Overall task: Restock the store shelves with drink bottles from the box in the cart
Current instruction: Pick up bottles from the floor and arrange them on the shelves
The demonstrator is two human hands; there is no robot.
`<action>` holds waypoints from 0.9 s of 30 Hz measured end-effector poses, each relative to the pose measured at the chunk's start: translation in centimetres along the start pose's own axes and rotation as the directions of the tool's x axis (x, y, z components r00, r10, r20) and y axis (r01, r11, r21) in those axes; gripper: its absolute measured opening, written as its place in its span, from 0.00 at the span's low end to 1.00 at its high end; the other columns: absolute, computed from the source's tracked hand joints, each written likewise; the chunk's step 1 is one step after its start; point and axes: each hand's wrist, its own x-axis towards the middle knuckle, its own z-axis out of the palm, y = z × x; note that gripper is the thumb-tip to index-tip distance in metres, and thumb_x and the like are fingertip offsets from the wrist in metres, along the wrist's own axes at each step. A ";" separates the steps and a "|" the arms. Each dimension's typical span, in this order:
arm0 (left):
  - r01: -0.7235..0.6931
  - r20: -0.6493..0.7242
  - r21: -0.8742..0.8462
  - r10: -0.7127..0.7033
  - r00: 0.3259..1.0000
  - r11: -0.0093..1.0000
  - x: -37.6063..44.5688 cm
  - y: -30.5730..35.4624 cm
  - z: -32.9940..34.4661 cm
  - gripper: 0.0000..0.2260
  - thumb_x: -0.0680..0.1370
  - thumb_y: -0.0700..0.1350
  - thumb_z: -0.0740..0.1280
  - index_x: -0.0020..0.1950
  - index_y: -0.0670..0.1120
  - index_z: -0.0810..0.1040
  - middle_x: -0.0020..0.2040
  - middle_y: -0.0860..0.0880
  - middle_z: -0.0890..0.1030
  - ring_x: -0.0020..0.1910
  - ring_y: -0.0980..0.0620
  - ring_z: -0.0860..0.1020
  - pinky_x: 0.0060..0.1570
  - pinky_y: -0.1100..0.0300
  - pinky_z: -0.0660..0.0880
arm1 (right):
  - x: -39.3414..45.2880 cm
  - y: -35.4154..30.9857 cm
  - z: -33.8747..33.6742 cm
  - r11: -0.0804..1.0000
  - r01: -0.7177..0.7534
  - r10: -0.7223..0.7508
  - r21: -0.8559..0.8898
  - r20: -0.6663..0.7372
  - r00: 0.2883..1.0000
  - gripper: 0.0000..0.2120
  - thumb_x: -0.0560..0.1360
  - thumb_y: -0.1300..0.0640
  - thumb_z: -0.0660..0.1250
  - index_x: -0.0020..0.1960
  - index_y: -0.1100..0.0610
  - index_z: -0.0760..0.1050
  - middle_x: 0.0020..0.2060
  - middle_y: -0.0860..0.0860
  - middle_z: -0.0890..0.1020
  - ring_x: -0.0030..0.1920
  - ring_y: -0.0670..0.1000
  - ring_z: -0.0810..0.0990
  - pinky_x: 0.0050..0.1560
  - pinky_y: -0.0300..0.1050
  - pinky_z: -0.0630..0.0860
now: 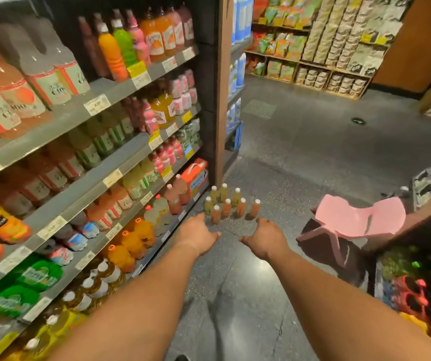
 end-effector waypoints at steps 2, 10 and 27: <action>0.014 0.011 -0.005 -0.014 1.000 1.000 3.8 0.7 0.3 0.30 0.71 0.62 0.69 0.69 0.50 0.70 0.65 0.45 0.76 0.62 0.43 0.75 0.57 0.55 0.73 | 4.0 -0.2 -0.3 1.000 0.001 -0.001 0.000 0.024 1.000 0.34 0.68 0.38 0.70 0.67 0.54 0.68 0.62 0.57 0.75 0.61 0.59 0.74 0.60 0.52 0.73; 0.054 0.114 -0.045 -0.048 0.992 0.998 19.4 2.9 1.6 0.29 0.74 0.58 0.68 0.72 0.49 0.67 0.67 0.42 0.72 0.65 0.42 0.72 0.63 0.52 0.71 | 17.8 -0.8 -0.2 0.999 -0.041 0.040 0.012 0.050 0.998 0.39 0.67 0.35 0.69 0.71 0.53 0.64 0.63 0.58 0.72 0.61 0.61 0.73 0.61 0.52 0.71; 0.334 0.130 -0.251 -0.311 0.942 0.908 48.3 2.8 14.6 0.30 0.73 0.53 0.70 0.72 0.52 0.65 0.68 0.45 0.72 0.65 0.43 0.73 0.63 0.51 0.71 | 51.4 1.3 10.4 0.981 0.196 -0.192 -0.007 0.152 0.970 0.30 0.68 0.45 0.72 0.65 0.52 0.65 0.61 0.55 0.71 0.58 0.57 0.74 0.56 0.51 0.75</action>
